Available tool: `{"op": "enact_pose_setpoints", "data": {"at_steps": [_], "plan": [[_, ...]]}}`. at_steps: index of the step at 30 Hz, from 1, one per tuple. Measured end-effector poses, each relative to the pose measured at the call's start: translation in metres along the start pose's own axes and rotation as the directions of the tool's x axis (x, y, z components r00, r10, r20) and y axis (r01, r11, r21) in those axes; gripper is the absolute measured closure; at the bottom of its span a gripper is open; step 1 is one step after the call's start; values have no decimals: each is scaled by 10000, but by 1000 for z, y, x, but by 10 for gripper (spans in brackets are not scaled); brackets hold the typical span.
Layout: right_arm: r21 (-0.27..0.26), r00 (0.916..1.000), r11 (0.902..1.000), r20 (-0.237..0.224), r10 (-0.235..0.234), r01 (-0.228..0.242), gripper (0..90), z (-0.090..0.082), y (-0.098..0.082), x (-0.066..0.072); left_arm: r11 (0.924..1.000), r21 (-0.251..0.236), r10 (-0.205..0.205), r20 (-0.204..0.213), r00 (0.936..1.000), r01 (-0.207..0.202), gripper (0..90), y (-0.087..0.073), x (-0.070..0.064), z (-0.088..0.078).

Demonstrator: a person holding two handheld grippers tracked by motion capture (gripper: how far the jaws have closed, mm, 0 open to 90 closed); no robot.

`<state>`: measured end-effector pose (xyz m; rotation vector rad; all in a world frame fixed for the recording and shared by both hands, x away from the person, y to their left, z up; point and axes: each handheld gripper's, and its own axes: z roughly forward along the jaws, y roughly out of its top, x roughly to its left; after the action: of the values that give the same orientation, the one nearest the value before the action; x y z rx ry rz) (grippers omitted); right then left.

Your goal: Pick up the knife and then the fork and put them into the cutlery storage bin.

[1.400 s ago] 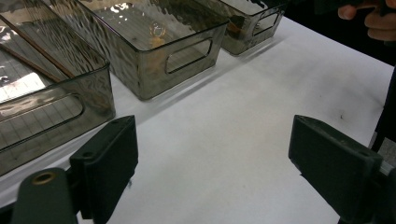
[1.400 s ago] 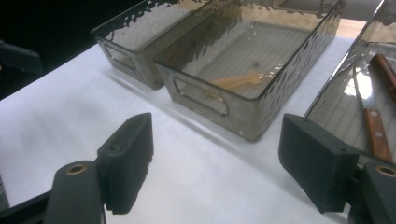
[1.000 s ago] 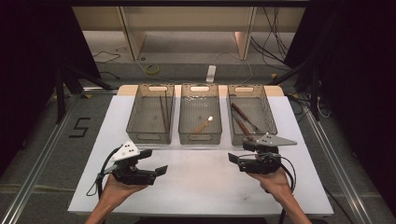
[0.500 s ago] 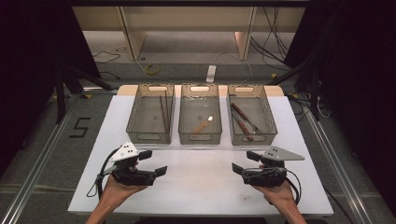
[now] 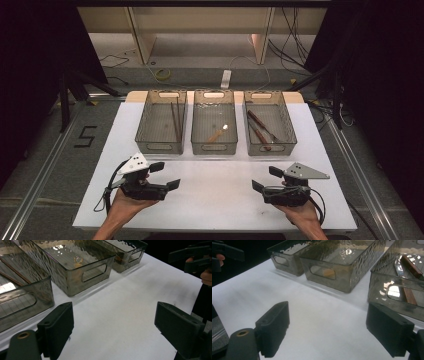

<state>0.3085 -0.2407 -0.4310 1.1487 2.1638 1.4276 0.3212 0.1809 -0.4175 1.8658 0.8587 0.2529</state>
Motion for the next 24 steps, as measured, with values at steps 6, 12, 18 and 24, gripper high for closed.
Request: {"op": "enact_pose_setpoints", "data": {"at_steps": [6, 12, 18, 24], "plan": [[7, 10000, 10000, 47, 52, -52, 191, -1, 0, -1, 10000, -48, -7, -30, 10000, 6, 152, 0, 0, 0], [-8, 10000, 10000, 68, 47, -47, 190, -1, 0, -1, 10000, -17, 52, -20, 10000, -52, 151, 0, 0, 0], [38, 9999, 10000, 100, 34, -35, 188, -1, 0, -1, 10000, -27, 58, -24, 10000, -58, 151, 0, -1, 1], [20, 9999, 10000, 115, 38, -38, 185, -1, 0, -1, 10000, -15, 52, -30, 10000, -52, 151, 1, 0, 0]]}}
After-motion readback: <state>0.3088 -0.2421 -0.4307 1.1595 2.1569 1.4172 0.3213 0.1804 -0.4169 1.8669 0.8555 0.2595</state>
